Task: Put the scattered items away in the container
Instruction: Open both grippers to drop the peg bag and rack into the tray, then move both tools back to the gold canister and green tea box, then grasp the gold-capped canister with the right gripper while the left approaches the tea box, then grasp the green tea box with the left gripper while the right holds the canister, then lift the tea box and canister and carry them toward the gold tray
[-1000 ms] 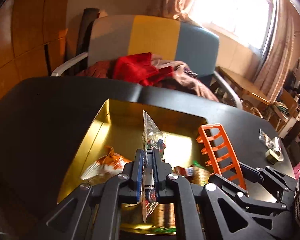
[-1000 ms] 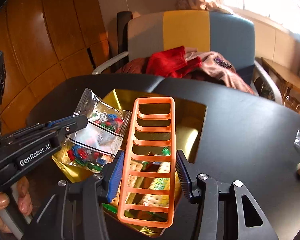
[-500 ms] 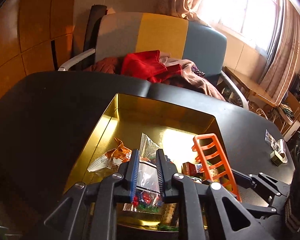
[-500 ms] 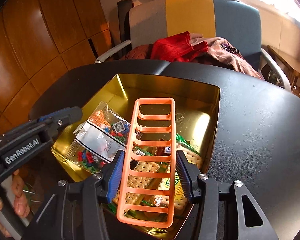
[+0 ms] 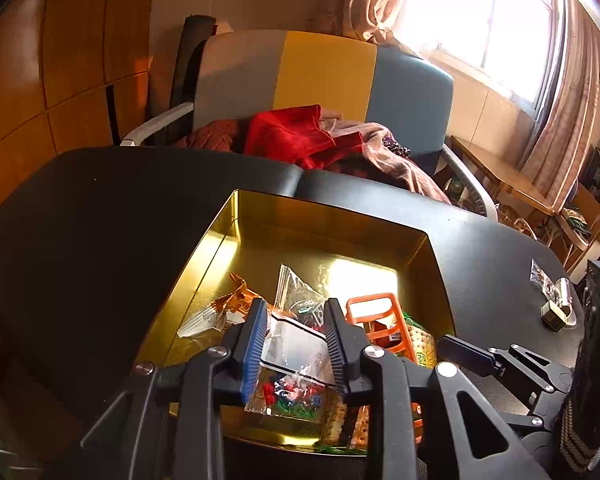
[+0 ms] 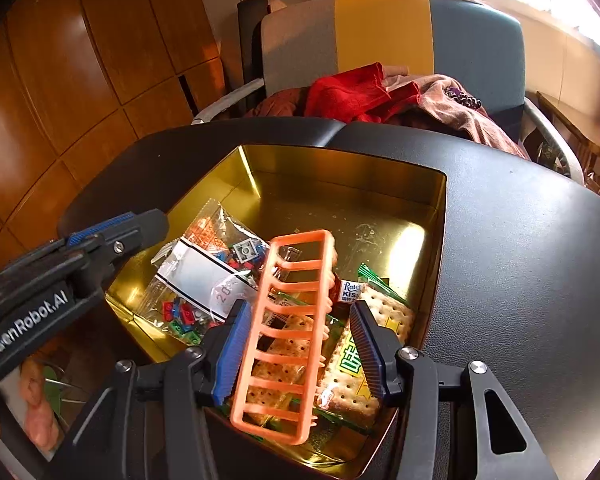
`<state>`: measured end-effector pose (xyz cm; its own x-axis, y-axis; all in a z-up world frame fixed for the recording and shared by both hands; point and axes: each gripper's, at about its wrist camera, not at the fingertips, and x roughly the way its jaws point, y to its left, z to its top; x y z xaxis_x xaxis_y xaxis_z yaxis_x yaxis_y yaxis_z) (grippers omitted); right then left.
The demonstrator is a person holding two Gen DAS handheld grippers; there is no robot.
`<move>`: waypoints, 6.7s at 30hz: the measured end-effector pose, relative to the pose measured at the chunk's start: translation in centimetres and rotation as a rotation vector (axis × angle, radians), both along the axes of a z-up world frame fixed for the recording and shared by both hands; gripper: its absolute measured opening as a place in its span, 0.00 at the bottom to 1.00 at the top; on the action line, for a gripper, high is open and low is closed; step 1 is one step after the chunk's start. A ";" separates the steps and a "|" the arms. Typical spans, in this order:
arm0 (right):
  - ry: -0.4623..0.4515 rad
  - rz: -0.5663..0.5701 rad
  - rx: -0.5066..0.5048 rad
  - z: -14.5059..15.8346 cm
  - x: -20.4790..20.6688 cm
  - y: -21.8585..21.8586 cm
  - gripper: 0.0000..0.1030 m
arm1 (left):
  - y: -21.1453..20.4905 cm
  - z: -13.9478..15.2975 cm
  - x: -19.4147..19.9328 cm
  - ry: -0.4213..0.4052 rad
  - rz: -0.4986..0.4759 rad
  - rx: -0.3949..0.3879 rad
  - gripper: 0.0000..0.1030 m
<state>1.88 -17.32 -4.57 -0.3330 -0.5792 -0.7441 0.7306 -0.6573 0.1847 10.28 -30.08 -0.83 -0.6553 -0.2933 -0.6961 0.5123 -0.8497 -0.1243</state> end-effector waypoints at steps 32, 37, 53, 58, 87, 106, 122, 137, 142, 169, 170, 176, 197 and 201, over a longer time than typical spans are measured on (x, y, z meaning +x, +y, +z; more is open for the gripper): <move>0.031 -0.400 -0.047 1.2 -7.0 16.2 0.58 | 13.1 1.1 -7.9 -0.022 -0.325 -0.022 0.43; 0.012 -0.538 -0.052 0.7 -9.0 23.1 0.60 | 18.3 0.4 -11.0 -0.052 -0.453 -0.044 0.43; -0.041 -0.885 -0.031 -0.4 -17.3 40.1 0.64 | 31.3 -3.8 -22.4 -0.090 -0.850 -0.008 0.52; -0.080 -0.910 -0.047 -0.7 -21.4 41.6 0.68 | 33.1 -4.8 -26.2 -0.107 -0.918 0.051 0.58; -0.084 -0.813 0.168 -5.4 -26.2 41.4 0.45 | 38.0 -7.1 -33.7 -0.128 -1.150 0.002 0.61; -0.105 -0.800 0.120 -5.6 -22.7 44.0 0.45 | 42.6 -8.0 -35.0 -0.247 -1.481 -0.122 0.61; -0.103 -0.806 0.126 -5.6 -22.8 43.8 0.45 | 41.8 -10.6 -33.0 -0.311 -1.365 -0.094 0.41; -0.078 -0.761 0.186 -6.2 -20.9 41.7 0.44 | 38.0 -10.3 -28.4 -0.297 -1.081 -0.014 0.29; -0.087 -0.749 0.166 -6.3 -18.9 41.0 0.44 | 35.3 -10.4 -24.7 -0.290 -0.957 0.007 0.29; -0.119 -0.805 0.106 -5.1 -17.3 40.4 0.59 | 29.5 -10.2 -20.0 -0.250 -0.819 0.068 0.46; -0.120 -0.806 0.113 -5.3 -17.4 40.4 0.57 | 29.4 -10.2 -20.1 -0.248 -0.814 0.073 0.46; -0.086 -0.781 0.160 -5.8 -17.0 39.5 0.45 | 29.6 -10.2 -20.2 -0.241 -0.820 0.067 0.31; -0.118 -0.696 0.067 -5.6 -12.6 33.8 0.45 | 25.6 -8.2 -17.0 -0.170 -0.741 0.112 0.29; -0.112 -0.668 0.057 -5.2 -12.1 32.0 0.45 | 24.7 -7.7 -16.5 -0.160 -0.723 0.115 0.29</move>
